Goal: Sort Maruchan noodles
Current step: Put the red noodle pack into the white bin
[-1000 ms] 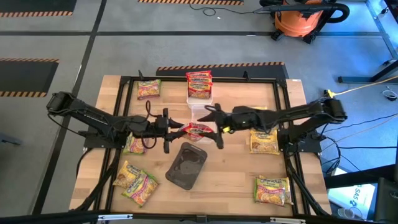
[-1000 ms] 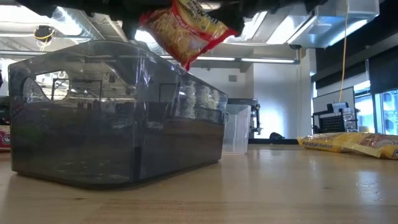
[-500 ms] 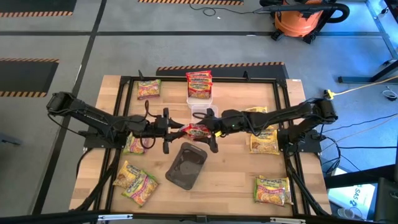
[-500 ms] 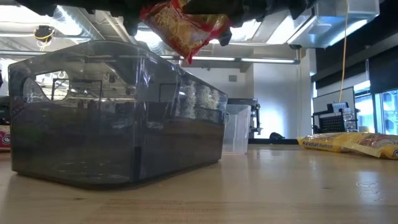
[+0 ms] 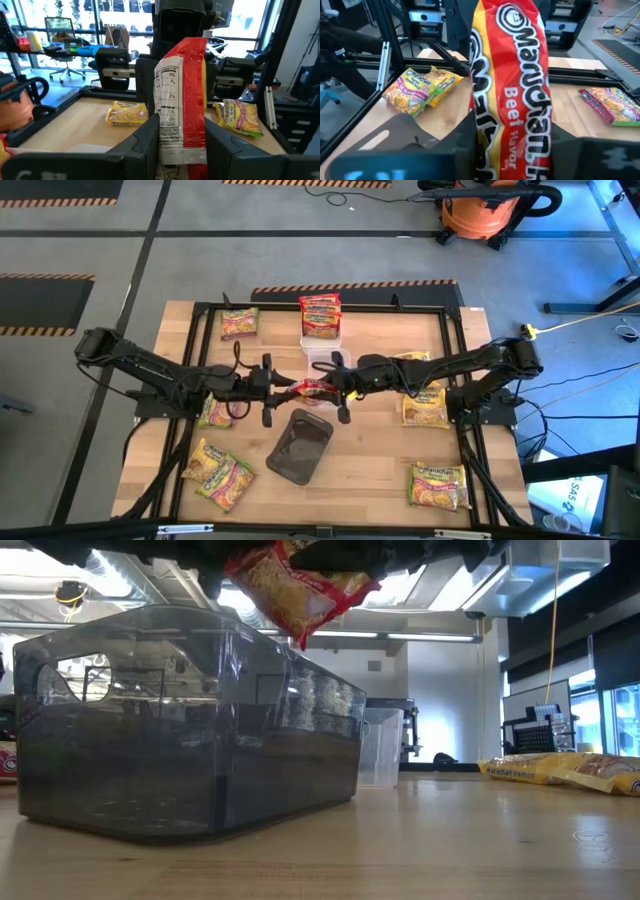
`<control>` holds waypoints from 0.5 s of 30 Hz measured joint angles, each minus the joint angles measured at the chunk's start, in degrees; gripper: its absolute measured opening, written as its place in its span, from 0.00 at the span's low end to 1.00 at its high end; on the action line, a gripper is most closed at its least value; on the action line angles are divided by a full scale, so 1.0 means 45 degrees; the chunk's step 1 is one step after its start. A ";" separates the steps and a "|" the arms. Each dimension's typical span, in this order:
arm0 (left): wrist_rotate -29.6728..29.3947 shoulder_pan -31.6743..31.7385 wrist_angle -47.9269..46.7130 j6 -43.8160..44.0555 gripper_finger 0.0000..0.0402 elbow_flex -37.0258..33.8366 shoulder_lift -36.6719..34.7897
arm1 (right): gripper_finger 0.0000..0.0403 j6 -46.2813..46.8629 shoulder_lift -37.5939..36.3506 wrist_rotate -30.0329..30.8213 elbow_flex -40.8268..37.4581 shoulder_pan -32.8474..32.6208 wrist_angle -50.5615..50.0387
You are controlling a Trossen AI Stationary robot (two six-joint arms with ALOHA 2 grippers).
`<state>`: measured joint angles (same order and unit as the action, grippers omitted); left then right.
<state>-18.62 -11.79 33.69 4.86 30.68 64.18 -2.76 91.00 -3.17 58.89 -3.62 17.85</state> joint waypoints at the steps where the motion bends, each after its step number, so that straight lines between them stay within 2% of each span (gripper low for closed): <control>1: -0.0018 0.0000 -0.0003 0.0097 0.28 0.0000 0.0000 | 0.20 -0.0078 0.0000 0.0010 0.0000 0.0000 -0.0003; 7: -0.0356 0.0010 -0.0901 0.0606 0.39 0.0005 -0.0560 | 0.21 -0.0177 -0.0031 0.0195 0.0000 0.0165 -0.0096; 10: -0.0497 -0.0113 -0.2476 0.0729 0.45 0.0005 -0.1307 | 0.22 -0.0201 -0.0171 0.0616 0.0067 0.0165 -0.0462; 15: -0.0929 -0.0362 -0.5567 0.1637 0.47 0.0015 -0.2738 | 0.21 -0.0853 -0.0484 0.1873 0.0788 0.0165 -0.2562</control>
<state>-22.80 -13.42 8.64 12.23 30.74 51.86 -6.59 88.83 5.25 62.44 -2.87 6.32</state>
